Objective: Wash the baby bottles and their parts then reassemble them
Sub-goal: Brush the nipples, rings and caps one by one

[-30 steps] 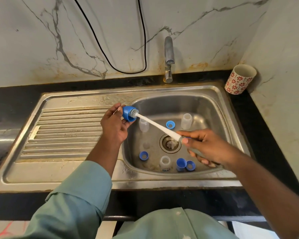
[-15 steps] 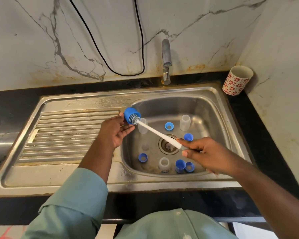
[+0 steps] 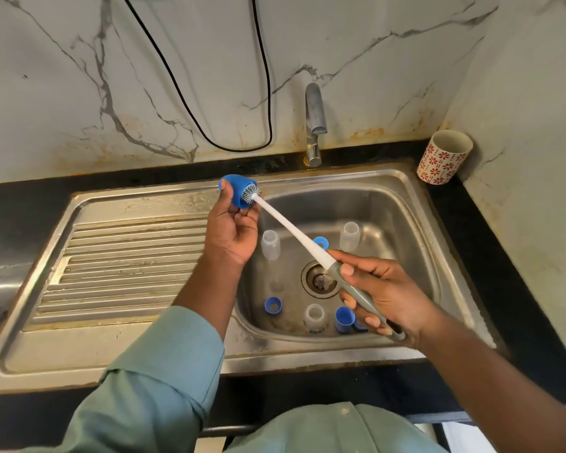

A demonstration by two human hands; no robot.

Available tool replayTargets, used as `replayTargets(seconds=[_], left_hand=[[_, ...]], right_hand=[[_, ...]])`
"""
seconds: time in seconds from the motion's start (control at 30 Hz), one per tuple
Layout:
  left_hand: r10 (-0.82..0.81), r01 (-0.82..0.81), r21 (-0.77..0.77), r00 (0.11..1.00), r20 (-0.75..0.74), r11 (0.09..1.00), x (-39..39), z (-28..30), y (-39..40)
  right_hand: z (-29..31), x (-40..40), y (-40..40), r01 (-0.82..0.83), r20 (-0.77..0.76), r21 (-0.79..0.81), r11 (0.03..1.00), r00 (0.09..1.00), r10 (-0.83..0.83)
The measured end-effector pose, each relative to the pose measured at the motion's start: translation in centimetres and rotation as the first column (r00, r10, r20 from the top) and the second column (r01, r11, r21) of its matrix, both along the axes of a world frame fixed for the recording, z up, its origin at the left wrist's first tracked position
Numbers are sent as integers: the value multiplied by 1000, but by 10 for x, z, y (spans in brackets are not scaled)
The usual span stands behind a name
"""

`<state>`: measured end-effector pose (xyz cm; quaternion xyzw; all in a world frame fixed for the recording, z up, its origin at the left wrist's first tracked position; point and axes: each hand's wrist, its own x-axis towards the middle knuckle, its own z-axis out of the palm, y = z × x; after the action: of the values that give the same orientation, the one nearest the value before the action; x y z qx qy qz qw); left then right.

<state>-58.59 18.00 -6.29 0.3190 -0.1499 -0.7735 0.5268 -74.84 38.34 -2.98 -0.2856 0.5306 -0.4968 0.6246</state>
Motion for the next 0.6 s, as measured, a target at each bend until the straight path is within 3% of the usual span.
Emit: replayTargets(seconds=[0.13,0.2,0.27,0.33,0.4,0.6], left_hand=[[65,-58,-36,973,221,998,5,3,-10],[66,-65,-12,968,244,998,7,0,-13],[24,-25,1,985,173,1000,12,0,-13],[-10,9,9,998,65,1000,19,3,-15],[-19,19,7,1000,-1,1000,26,9,-22],[20,-33,99,992,123,995,31,13,-25]], right_hand=[[8,17,-6,-21,-383,88,996,922,53],[19,18,-9,-98,-474,139,985,867,153],[37,11,-15,-173,-424,178,969,875,234],[50,3,-18,-229,-199,145,963,946,255],[48,2,-14,-161,12,102,982,987,160],[38,40,14,-64,-130,59,996,989,71]])
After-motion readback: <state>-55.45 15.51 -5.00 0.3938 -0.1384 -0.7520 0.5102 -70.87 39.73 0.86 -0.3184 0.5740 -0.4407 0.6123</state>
